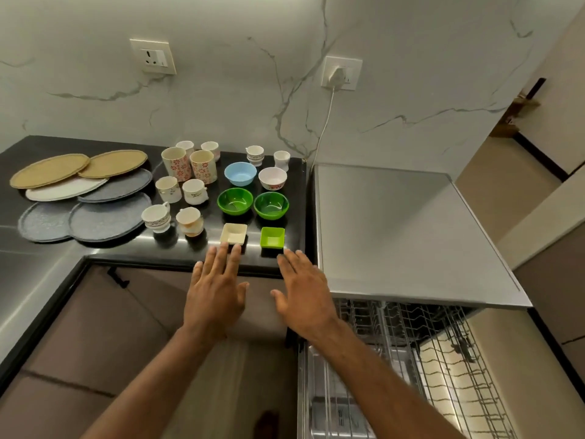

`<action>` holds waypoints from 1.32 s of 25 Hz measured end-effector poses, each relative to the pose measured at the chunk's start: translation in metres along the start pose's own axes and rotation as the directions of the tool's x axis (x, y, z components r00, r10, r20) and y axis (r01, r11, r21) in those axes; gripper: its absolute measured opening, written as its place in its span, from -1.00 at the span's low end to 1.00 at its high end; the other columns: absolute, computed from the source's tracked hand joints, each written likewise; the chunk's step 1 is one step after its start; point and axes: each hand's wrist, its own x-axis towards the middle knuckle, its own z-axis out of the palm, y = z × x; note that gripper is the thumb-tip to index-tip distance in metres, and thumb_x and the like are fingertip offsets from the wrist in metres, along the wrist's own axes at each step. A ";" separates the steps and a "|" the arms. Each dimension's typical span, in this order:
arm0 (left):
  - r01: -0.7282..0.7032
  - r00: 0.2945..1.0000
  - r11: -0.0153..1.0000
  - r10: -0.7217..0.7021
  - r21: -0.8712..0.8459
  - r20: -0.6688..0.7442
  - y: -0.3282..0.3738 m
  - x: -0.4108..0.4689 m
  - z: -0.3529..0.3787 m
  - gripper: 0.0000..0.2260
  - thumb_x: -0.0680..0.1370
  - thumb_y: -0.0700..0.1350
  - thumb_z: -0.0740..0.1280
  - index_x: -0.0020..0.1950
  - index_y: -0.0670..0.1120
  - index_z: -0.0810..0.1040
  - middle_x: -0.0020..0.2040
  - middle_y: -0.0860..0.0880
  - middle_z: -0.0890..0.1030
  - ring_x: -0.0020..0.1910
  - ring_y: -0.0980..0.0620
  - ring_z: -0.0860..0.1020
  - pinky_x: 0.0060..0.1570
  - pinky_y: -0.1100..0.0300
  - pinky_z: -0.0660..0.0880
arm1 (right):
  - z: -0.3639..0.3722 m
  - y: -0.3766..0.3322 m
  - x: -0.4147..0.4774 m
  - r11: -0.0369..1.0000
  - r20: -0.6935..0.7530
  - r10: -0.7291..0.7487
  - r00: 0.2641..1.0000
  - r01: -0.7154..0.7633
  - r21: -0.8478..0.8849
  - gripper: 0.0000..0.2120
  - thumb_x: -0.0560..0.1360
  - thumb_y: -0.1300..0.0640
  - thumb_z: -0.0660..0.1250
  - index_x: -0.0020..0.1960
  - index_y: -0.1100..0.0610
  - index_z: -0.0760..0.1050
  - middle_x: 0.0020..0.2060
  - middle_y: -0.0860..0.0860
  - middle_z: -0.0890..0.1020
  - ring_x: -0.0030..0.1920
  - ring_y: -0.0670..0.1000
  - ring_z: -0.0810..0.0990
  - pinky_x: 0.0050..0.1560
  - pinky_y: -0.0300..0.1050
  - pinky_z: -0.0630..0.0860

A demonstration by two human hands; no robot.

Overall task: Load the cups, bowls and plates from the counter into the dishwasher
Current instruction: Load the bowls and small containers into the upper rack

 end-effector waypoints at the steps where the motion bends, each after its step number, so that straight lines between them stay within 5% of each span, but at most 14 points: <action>1: 0.005 1.000 1.000 -0.005 -0.007 0.029 -0.006 0.022 0.013 -0.26 0.61 0.10 0.30 0.69 0.03 0.00 0.69 -0.06 0.03 0.66 -0.08 -0.04 0.60 -0.10 0.03 | 0.010 0.005 0.026 1.000 0.005 0.000 1.000 0.000 -0.010 -0.29 0.59 -0.10 0.31 0.62 0.05 0.09 0.61 0.02 0.14 0.61 0.06 0.05 0.56 0.15 0.16; 6: 0.008 0.988 1.000 -0.011 0.018 0.155 -0.040 0.102 0.063 -0.32 0.64 0.05 0.27 0.68 -0.02 0.03 0.68 -0.08 0.05 0.66 -0.10 -0.02 0.60 -0.11 0.05 | 0.055 0.028 0.124 0.998 0.090 -0.006 0.996 0.012 -0.061 -0.36 0.56 -0.01 0.36 0.56 0.12 0.22 0.53 0.06 0.32 0.53 0.10 0.25 0.45 0.13 0.36; 10: -0.019 0.978 0.998 0.005 0.067 0.208 -0.060 0.138 0.086 -0.36 0.59 -0.02 0.38 0.63 -0.07 0.24 0.64 -0.14 0.21 0.64 -0.15 0.13 0.55 -0.15 0.17 | 0.082 0.038 0.164 0.997 0.172 0.009 0.985 0.005 -0.083 -0.39 0.54 0.08 0.38 0.54 0.12 0.26 0.50 0.06 0.37 0.50 0.11 0.30 0.31 0.15 0.46; 16: -0.179 0.979 0.980 0.169 0.090 0.113 -0.085 0.160 0.113 -0.76 0.51 -0.09 0.43 0.15 -0.12 0.65 0.32 -0.20 0.59 0.43 -0.25 0.45 0.25 -0.23 0.45 | 0.104 0.054 0.178 0.998 0.210 0.013 0.978 -0.026 0.056 -0.47 0.47 0.35 0.33 0.43 0.15 0.43 0.26 0.16 0.57 0.28 0.23 0.49 0.13 0.17 0.55; 20: -0.234 0.972 0.972 0.235 0.035 -0.023 -0.087 0.165 0.124 -0.79 0.52 -0.05 0.27 -0.10 -0.11 0.66 0.11 -0.13 0.67 0.24 -0.24 0.57 0.06 -0.17 0.46 | 0.111 0.064 0.178 0.994 0.144 -0.020 0.989 0.003 0.114 -0.61 0.44 0.39 0.31 0.26 0.25 0.57 0.03 0.27 0.64 0.07 0.33 0.58 0.01 0.22 0.59; 25: -0.288 0.951 0.957 0.289 0.024 -0.109 -0.071 0.156 0.119 -0.80 0.53 -0.07 0.28 -0.14 -0.14 0.65 0.00 -0.13 0.71 0.11 -0.25 0.65 -0.07 -0.10 0.47 | 0.106 0.067 0.166 0.997 0.076 -0.053 0.996 0.048 0.067 -0.70 0.42 0.35 0.33 0.12 0.22 0.62 -0.14 0.22 0.66 -0.11 0.30 0.60 -0.22 0.12 0.57; 33: -0.382 0.912 0.924 0.381 0.026 -0.152 -0.016 0.084 0.099 -0.90 0.51 -0.15 0.35 -0.10 -0.13 0.65 0.03 -0.11 0.70 0.11 -0.21 0.66 -0.03 -0.07 0.46 | 0.087 0.093 0.077 0.992 -0.049 -0.092 0.995 0.096 0.081 -0.67 0.43 0.29 0.29 0.16 0.17 0.61 -0.06 0.18 0.68 -0.08 0.26 0.64 -0.18 0.10 0.63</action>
